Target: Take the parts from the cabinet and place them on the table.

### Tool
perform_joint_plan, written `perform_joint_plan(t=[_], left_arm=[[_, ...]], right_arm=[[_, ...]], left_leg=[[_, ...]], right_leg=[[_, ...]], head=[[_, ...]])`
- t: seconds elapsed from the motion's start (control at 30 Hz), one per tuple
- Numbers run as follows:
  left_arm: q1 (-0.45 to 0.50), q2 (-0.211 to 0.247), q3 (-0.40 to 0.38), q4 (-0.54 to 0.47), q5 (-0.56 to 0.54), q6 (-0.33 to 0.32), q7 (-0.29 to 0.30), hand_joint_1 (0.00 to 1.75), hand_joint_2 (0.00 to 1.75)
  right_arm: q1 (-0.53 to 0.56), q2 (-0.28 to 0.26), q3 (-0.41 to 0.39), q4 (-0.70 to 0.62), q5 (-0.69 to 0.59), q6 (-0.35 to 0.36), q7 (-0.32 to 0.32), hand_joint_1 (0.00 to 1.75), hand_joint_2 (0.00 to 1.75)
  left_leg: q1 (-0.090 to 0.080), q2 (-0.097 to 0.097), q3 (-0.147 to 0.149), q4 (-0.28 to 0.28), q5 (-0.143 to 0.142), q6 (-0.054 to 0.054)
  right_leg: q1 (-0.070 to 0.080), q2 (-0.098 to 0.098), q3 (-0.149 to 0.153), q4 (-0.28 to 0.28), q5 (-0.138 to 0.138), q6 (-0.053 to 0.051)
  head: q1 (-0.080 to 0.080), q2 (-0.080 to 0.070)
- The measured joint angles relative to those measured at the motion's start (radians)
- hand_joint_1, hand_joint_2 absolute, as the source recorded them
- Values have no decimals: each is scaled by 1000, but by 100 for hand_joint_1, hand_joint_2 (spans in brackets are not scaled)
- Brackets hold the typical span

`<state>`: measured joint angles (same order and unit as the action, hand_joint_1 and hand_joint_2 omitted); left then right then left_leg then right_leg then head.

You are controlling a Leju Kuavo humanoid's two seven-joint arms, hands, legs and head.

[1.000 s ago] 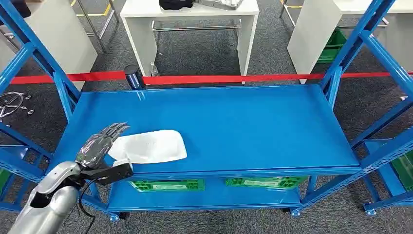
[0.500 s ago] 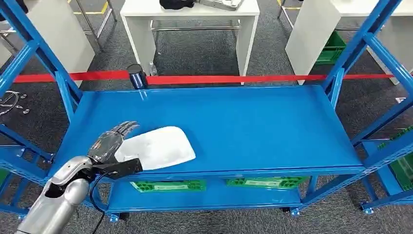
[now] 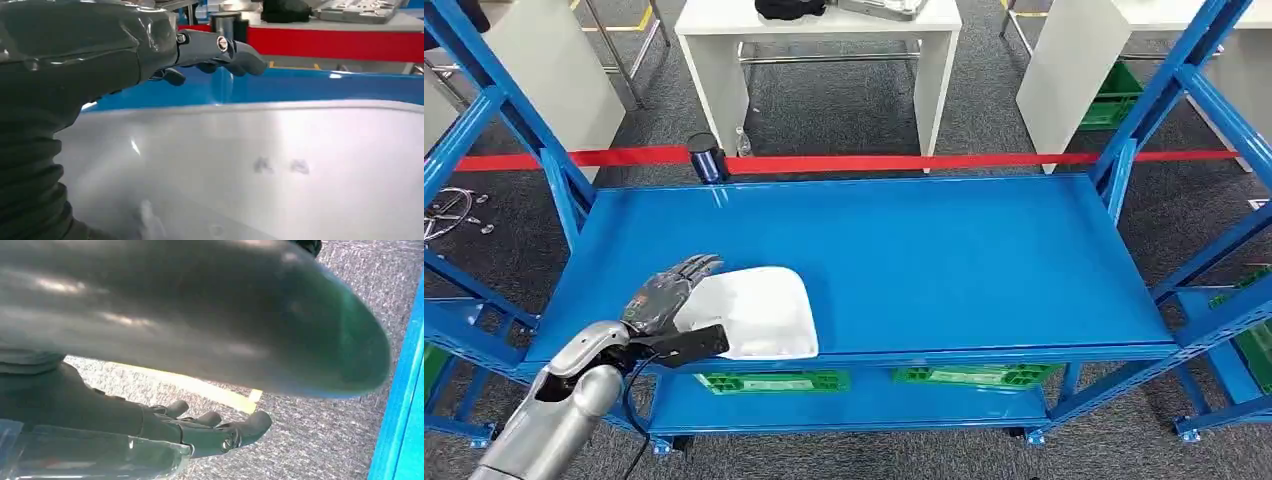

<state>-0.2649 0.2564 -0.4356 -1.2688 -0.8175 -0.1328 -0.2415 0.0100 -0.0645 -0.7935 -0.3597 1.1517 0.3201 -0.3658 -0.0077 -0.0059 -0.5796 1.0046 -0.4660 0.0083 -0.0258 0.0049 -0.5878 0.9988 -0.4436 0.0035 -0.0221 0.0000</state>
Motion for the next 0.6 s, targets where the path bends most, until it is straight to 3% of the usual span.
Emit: perform_joint_plan(t=[0.07,0.13,0.17,0.2,0.23,0.3,0.33,0.37,0.47,0.5,0.53,0.6], left_arm=[[-11,0,-6,0,1,8,-1,0,175],[-13,-3,-9,-6,0,43,8,0,175],[-13,-4,-8,-17,-2,65,17,0,175],[-13,-6,-3,-37,-5,94,22,0,175],[-13,-8,6,-65,-13,127,27,0,175],[-13,-16,41,-154,-43,190,33,0,175],[-13,-21,61,-202,-57,211,33,0,175],[-11,-27,81,-257,-73,224,32,0,175],[15,-42,127,-400,-95,240,14,0,175],[22,-48,140,-447,-97,240,9,0,175],[24,-55,147,-477,-99,241,8,0,175],[32,-64,159,-520,-103,244,-2,0,175]], right_arm=[[0,-1,0,4,-6,-13,-2,0,0],[3,1,0,10,-12,-26,-3,0,0],[6,2,0,10,-13,-29,-3,0,0],[11,5,0,10,-18,-29,-3,0,0],[16,10,0,7,-21,-28,-2,0,0],[32,27,-1,-23,-23,-9,2,0,0],[40,35,-1,-41,-24,2,7,0,0],[46,47,-2,-62,-23,16,13,0,0],[72,73,-4,-118,-22,44,27,0,0],[77,77,-4,-137,-21,50,31,0,0],[80,83,-5,-148,-22,51,31,0,0],[82,88,-6,-168,-21,60,34,0,0]], left_leg=[[6,2,-41,99,-62,-14],[14,3,-125,272,-130,-24],[17,3,-149,313,-135,-26],[19,3,-148,305,-117,-27],[22,4,-126,254,-81,-27],[22,4,-35,68,12,-23],[21,4,-4,10,16,-18],[14,4,2,-7,9,-15],[9,3,0,-2,10,-1],[19,4,9,-20,20,11],[17,5,13,-26,22,18],[13,5,12,-26,24,25]], right_leg=[[-1,0,2,0,-3,-6],[0,0,2,1,-3,-6],[0,0,2,1,-4,-6],[0,0,3,1,-4,-6],[0,0,5,1,-5,-7],[0,1,13,1,-8,-5],[2,2,13,0,-9,-4],[9,2,9,3,-10,1],[5,2,7,-4,-6,18],[7,1,2,1,-13,25],[6,0,-8,26,-28,22],[6,1,-74,171,-95,7]], head=[[-7,0],[-6,0],[-6,0],[-6,0],[-6,0],[-6,0],[-6,0],[-6,0],[-6,0],[-6,0],[-3,0],[-2,0]])
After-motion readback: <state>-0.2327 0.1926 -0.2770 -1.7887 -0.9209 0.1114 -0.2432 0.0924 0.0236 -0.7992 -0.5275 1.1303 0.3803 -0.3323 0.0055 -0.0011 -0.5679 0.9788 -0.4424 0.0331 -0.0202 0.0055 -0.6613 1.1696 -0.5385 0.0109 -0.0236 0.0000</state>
